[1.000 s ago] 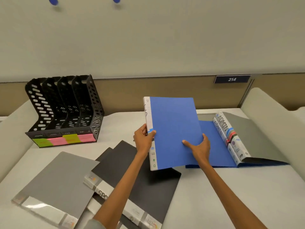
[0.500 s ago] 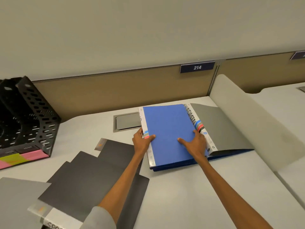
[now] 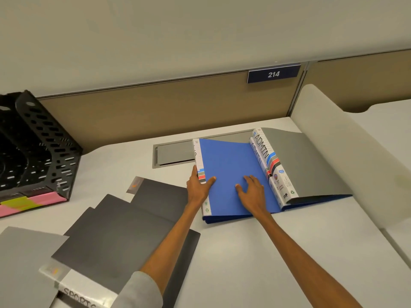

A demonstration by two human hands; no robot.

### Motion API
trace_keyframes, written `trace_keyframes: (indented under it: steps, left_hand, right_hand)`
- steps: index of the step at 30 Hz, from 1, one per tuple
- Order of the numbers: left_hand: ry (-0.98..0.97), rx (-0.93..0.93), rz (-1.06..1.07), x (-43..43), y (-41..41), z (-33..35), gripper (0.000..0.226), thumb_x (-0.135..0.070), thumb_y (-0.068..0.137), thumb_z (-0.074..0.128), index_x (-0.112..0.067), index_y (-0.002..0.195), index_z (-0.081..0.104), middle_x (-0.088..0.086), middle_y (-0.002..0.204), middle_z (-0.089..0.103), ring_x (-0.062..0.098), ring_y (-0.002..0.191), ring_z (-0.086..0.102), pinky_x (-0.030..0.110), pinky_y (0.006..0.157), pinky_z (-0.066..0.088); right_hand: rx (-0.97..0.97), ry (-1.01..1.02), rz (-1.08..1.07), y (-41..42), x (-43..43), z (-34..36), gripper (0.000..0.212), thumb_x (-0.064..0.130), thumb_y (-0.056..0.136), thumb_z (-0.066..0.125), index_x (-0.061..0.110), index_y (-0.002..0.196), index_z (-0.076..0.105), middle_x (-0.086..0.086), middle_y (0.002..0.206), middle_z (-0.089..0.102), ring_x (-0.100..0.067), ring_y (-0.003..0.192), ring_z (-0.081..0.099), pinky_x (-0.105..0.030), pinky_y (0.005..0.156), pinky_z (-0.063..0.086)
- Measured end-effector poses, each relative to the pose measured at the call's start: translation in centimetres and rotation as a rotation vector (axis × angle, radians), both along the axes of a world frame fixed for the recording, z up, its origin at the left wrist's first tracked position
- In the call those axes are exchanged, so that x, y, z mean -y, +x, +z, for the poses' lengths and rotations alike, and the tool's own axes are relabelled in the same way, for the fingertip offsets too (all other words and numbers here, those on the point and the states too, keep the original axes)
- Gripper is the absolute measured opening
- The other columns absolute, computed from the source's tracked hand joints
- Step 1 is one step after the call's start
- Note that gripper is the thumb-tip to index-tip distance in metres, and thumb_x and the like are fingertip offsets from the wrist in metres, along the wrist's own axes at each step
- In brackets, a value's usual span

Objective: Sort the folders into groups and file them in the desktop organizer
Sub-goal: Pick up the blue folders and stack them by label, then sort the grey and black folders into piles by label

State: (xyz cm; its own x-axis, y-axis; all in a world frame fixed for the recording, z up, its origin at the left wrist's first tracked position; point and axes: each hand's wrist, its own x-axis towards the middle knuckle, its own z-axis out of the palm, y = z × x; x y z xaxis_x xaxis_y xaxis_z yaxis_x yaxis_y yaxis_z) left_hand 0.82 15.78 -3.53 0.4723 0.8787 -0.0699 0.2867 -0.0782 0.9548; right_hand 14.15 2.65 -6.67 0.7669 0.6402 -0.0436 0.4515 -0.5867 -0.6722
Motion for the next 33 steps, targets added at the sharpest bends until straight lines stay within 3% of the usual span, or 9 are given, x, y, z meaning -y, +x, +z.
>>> trace_keyframes:
  steps: [5, 9, 12, 16, 20, 24, 28, 33]
  left_hand:
    - [-0.027, 0.024, 0.022, 0.6, -0.8, 0.1, 0.05, -0.028, 0.087, 0.071, -0.009, 0.128, 0.05, 0.004, 0.12, 0.065, 0.014, 0.093, 0.067, 0.011, 0.062, 0.052]
    - [-0.149, 0.021, 0.077, 1.2, -2.9, 0.2, 0.057, -0.034, 0.093, 0.062, -0.009, 0.14, 0.042, 0.002, 0.125, 0.06, 0.016, 0.103, 0.065, 0.015, 0.07, 0.052]
    - [-0.14, 0.006, 0.113, 0.5, -5.4, 0.3, 0.048, -0.039, 0.096, 0.056, -0.01, 0.132, 0.048, 0.008, 0.117, 0.066, 0.015, 0.095, 0.067, 0.013, 0.064, 0.052]
    - [-0.102, -0.005, 0.175, -1.0, -9.3, 0.4, 0.034, -0.035, 0.096, 0.056, -0.01, 0.119, 0.059, 0.008, 0.102, 0.072, 0.011, 0.08, 0.069, 0.021, 0.07, 0.056]
    - [-0.106, 0.001, 0.183, -1.8, -14.8, 0.3, 0.027, -0.024, 0.092, 0.062, -0.013, 0.116, 0.059, 0.004, 0.095, 0.072, 0.013, 0.083, 0.069, 0.028, 0.076, 0.057]
    - [-0.073, -0.047, 0.213, -2.9, -21.0, 0.2, 0.024, -0.015, 0.089, 0.063, -0.017, 0.112, 0.06, -0.006, 0.085, 0.069, 0.006, 0.081, 0.064, 0.022, 0.075, 0.052]
    - [-0.039, -0.091, 0.251, -4.3, -26.9, -0.1, 0.028, -0.012, 0.087, 0.065, -0.014, 0.114, 0.059, 0.002, 0.105, 0.067, 0.01, 0.089, 0.062, 0.024, 0.081, 0.051]
    - [0.118, -0.226, 0.266, -5.5, -33.3, -0.5, 0.035, -0.008, 0.082, 0.069, -0.012, 0.115, 0.061, 0.007, 0.114, 0.063, 0.021, 0.105, 0.059, 0.027, 0.088, 0.047]
  right_hand:
    - [0.004, 0.054, -0.006, -0.3, -0.6, 0.1, 0.05, 0.036, 0.095, 0.057, 0.01, 0.137, 0.05, -0.01, 0.147, 0.045, -0.026, 0.138, 0.038, -0.046, 0.116, 0.03]
    - [0.022, 0.18, 0.008, -3.0, -2.1, 0.8, 0.036, 0.029, 0.093, 0.062, 0.01, 0.124, 0.058, -0.008, 0.134, 0.055, -0.025, 0.125, 0.05, -0.041, 0.108, 0.04]
    - [0.032, 0.261, 0.036, -5.9, -3.4, 1.8, 0.03, 0.026, 0.093, 0.063, 0.01, 0.117, 0.06, -0.008, 0.127, 0.057, -0.022, 0.118, 0.053, -0.035, 0.1, 0.044]
    - [0.058, 0.336, 0.065, -10.1, -5.0, 3.0, 0.026, 0.021, 0.093, 0.064, 0.009, 0.115, 0.06, -0.01, 0.122, 0.058, -0.021, 0.115, 0.053, -0.032, 0.096, 0.047]
    - [0.11, 0.399, 0.102, -15.2, -5.9, 3.3, 0.016, 0.018, 0.093, 0.063, 0.014, 0.108, 0.062, -0.006, 0.116, 0.057, -0.017, 0.114, 0.051, -0.027, 0.093, 0.046]
    - [0.117, 0.374, 0.154, -20.0, -6.2, 2.7, 0.014, 0.023, 0.092, 0.064, 0.016, 0.104, 0.063, -0.002, 0.112, 0.06, -0.013, 0.106, 0.054, -0.03, 0.091, 0.051]
    - [0.047, 0.241, 0.163, -23.4, -5.9, 2.1, 0.035, 0.036, 0.087, 0.07, 0.019, 0.116, 0.06, -0.002, 0.124, 0.054, -0.018, 0.117, 0.05, -0.024, 0.093, 0.041]
    - [-0.006, -0.078, 0.173, -26.0, -5.1, -0.4, 0.084, 0.068, 0.074, 0.067, 0.017, 0.137, 0.045, -0.005, 0.142, 0.045, -0.024, 0.129, 0.044, -0.04, 0.105, 0.041]
